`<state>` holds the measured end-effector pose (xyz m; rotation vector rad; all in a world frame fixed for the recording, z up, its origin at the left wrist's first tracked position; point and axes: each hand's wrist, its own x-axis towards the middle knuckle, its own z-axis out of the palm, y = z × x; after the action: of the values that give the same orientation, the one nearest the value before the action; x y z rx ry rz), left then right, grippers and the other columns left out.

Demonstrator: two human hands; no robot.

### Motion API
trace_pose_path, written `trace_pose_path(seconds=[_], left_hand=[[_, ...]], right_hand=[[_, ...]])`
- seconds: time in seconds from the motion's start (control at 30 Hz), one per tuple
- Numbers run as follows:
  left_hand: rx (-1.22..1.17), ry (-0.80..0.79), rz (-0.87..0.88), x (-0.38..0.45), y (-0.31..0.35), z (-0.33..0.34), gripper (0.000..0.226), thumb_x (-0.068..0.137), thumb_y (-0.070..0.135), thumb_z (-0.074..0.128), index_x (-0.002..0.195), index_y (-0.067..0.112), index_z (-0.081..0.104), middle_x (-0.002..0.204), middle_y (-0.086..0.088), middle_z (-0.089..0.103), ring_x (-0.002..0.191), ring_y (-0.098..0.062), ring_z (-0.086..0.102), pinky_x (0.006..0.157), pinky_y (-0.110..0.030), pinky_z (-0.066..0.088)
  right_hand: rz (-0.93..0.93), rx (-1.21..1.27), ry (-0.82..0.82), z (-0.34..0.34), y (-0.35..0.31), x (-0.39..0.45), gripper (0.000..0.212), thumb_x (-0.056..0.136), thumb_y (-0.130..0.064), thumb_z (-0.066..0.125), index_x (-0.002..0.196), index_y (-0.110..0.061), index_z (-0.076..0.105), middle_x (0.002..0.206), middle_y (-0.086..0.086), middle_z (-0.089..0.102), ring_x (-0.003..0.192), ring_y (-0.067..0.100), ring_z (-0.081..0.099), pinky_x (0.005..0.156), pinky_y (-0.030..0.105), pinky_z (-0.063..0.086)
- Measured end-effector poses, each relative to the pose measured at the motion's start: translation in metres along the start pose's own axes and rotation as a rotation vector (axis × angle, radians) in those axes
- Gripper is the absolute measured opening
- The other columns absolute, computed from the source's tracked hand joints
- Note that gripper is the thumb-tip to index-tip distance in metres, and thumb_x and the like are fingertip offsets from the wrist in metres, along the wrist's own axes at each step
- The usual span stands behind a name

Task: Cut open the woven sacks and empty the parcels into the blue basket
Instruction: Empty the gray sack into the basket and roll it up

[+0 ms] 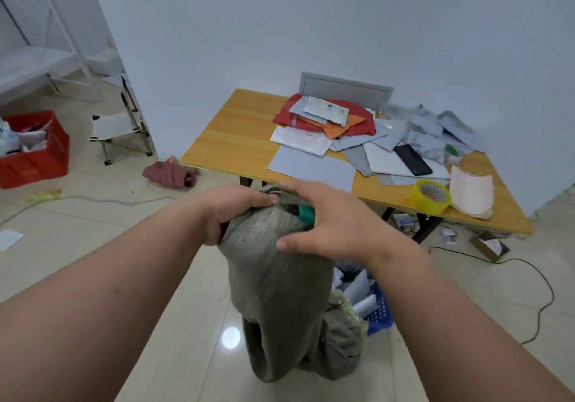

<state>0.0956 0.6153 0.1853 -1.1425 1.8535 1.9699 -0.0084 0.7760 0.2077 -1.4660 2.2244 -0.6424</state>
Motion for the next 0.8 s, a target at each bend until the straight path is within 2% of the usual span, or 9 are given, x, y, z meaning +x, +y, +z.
trace_pose_path(seconds=[0.1, 0.17, 0.23, 0.3, 0.4, 0.47, 0.57, 0.67, 0.8], left_hand=[[-0.059, -0.069, -0.053, 0.003, 0.001, 0.004, 0.044, 0.091, 0.04, 0.06, 0.114, 0.004, 0.067, 0.103, -0.018, 0.073, 0.087, -0.031, 0.07, 0.077, -0.038, 0.057], [-0.098, -0.04, -0.011, 0.009, -0.008, 0.003, 0.049, 0.084, 0.05, 0.065, 0.113, 0.011, 0.067, 0.106, -0.015, 0.072, 0.091, -0.03, 0.069, 0.079, -0.039, 0.056], [-0.065, 0.1, 0.127, 0.016, -0.019, 0.003, 0.052, 0.08, 0.053, 0.07, 0.119, 0.02, 0.061, 0.115, -0.008, 0.066, 0.098, -0.027, 0.063, 0.082, -0.037, 0.051], [0.004, 0.265, 0.271, 0.019, -0.028, 0.003, 0.055, 0.081, 0.049, 0.071, 0.127, 0.024, 0.053, 0.12, -0.001, 0.059, 0.106, -0.018, 0.058, 0.083, -0.031, 0.045], [0.128, 0.466, 0.273, 0.021, -0.041, 0.012, 0.064, 0.078, 0.053, 0.07, 0.13, 0.023, 0.048, 0.122, -0.005, 0.054, 0.107, -0.02, 0.055, 0.083, -0.033, 0.044], [0.096, 0.372, 0.153, 0.023, -0.053, 0.025, 0.074, 0.074, 0.064, 0.067, 0.13, 0.021, 0.047, 0.124, -0.005, 0.054, 0.105, -0.02, 0.055, 0.083, -0.034, 0.048], [-0.181, 0.065, -0.018, 0.026, -0.065, 0.045, 0.083, 0.059, 0.075, 0.063, 0.123, 0.023, 0.058, 0.116, 0.0, 0.066, 0.104, -0.02, 0.063, 0.078, -0.034, 0.053], [-0.437, -0.075, 0.042, 0.03, -0.067, 0.057, 0.059, 0.071, 0.049, 0.068, 0.117, 0.013, 0.065, 0.11, -0.012, 0.072, 0.101, -0.027, 0.069, 0.083, -0.037, 0.056], [-0.457, 0.177, 0.123, 0.041, -0.076, 0.065, 0.046, 0.075, 0.015, 0.079, 0.117, 0.013, 0.06, 0.104, -0.014, 0.072, 0.091, -0.029, 0.071, 0.076, -0.04, 0.059]], right_hand=[[0.164, 0.227, -0.072, 0.013, 0.018, 0.005, 0.06, 0.07, -0.046, 0.082, 0.123, -0.041, 0.055, 0.124, -0.014, 0.06, 0.115, 0.01, 0.055, 0.097, 0.034, 0.047], [0.241, 0.267, -0.065, 0.021, 0.031, 0.005, 0.039, 0.073, -0.041, 0.081, 0.106, -0.033, 0.063, 0.106, -0.01, 0.066, 0.1, 0.01, 0.06, 0.085, 0.033, 0.051], [0.338, 0.44, -0.005, 0.027, 0.047, 0.004, 0.025, 0.077, -0.032, 0.08, 0.097, -0.024, 0.068, 0.094, -0.006, 0.071, 0.089, 0.012, 0.067, 0.072, 0.028, 0.052], [0.478, 0.777, 0.069, 0.035, 0.065, 0.002, 0.016, 0.079, -0.021, 0.079, 0.09, -0.015, 0.07, 0.086, 0.002, 0.075, 0.08, 0.018, 0.072, 0.066, 0.028, 0.053], [0.667, 1.206, 0.193, 0.046, 0.084, 0.004, 0.017, 0.083, -0.012, 0.074, 0.097, -0.003, 0.069, 0.089, 0.015, 0.075, 0.079, 0.03, 0.073, 0.069, 0.038, 0.055], [0.715, 1.368, 0.203, 0.053, 0.087, 0.006, 0.027, 0.086, -0.012, 0.07, 0.108, 0.003, 0.067, 0.098, 0.02, 0.074, 0.087, 0.034, 0.072, 0.075, 0.042, 0.056], [0.78, 1.533, 0.047, 0.068, 0.078, 0.002, 0.034, 0.09, -0.02, 0.063, 0.116, 0.003, 0.066, 0.113, 0.024, 0.07, 0.104, 0.038, 0.067, 0.093, 0.049, 0.051], [0.795, 1.442, -0.015, 0.089, 0.073, 0.001, 0.033, 0.092, -0.024, 0.064, 0.117, -0.002, 0.065, 0.11, 0.021, 0.071, 0.095, 0.033, 0.07, 0.088, 0.047, 0.055], [0.696, 0.698, 0.256, 0.096, 0.082, 0.006, 0.039, 0.083, -0.033, 0.074, 0.112, -0.022, 0.049, 0.103, 0.001, 0.063, 0.089, 0.017, 0.063, 0.084, 0.04, 0.055]])
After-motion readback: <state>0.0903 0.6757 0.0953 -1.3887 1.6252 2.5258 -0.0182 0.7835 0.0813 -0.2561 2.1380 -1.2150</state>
